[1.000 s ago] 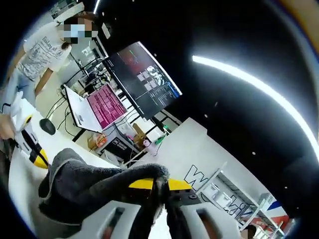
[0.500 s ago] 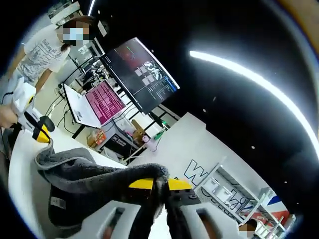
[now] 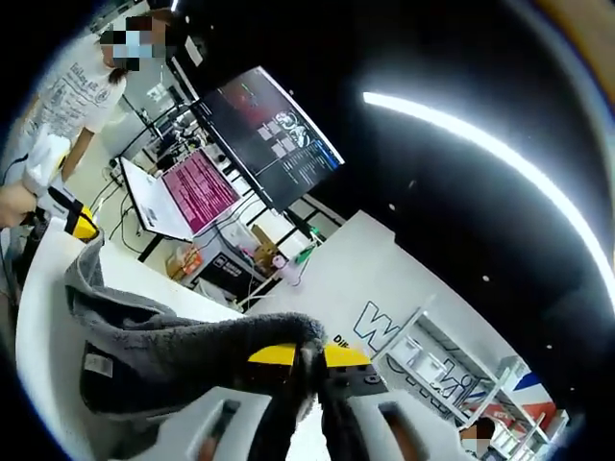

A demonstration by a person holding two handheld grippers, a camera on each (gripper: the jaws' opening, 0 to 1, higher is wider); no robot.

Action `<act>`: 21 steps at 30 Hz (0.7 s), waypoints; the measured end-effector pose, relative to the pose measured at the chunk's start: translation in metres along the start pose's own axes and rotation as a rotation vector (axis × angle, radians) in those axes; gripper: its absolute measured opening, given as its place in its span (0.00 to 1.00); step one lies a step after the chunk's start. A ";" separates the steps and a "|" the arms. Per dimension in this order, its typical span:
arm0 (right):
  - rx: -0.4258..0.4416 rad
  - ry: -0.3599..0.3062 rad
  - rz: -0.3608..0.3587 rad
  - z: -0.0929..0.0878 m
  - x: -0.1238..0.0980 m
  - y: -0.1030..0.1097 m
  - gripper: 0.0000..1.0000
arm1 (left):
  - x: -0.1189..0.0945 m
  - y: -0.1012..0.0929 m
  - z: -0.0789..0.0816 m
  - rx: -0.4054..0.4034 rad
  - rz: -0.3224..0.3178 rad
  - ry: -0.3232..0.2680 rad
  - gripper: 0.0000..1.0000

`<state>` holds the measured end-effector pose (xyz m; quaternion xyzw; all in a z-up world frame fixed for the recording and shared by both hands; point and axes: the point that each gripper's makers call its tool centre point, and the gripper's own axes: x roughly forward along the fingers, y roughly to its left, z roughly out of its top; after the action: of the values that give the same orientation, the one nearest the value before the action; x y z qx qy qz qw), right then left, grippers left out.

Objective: Fold the towel on the table until its edges align and the towel forms a compact rectangular stack.

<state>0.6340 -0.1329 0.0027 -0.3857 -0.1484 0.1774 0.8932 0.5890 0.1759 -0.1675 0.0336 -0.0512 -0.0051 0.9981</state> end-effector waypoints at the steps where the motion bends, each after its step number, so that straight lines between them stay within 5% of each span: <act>1: 0.000 0.004 0.000 -0.002 -0.001 0.001 0.07 | -0.001 0.003 0.002 0.008 0.010 -0.004 0.07; 21: -0.012 0.064 0.078 -0.030 -0.013 0.040 0.07 | -0.011 0.029 0.023 0.079 0.096 -0.047 0.02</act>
<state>0.6266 -0.1315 -0.0485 -0.4022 -0.1056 0.1985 0.8875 0.5760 0.2038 -0.1435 0.0705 -0.0765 0.0439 0.9936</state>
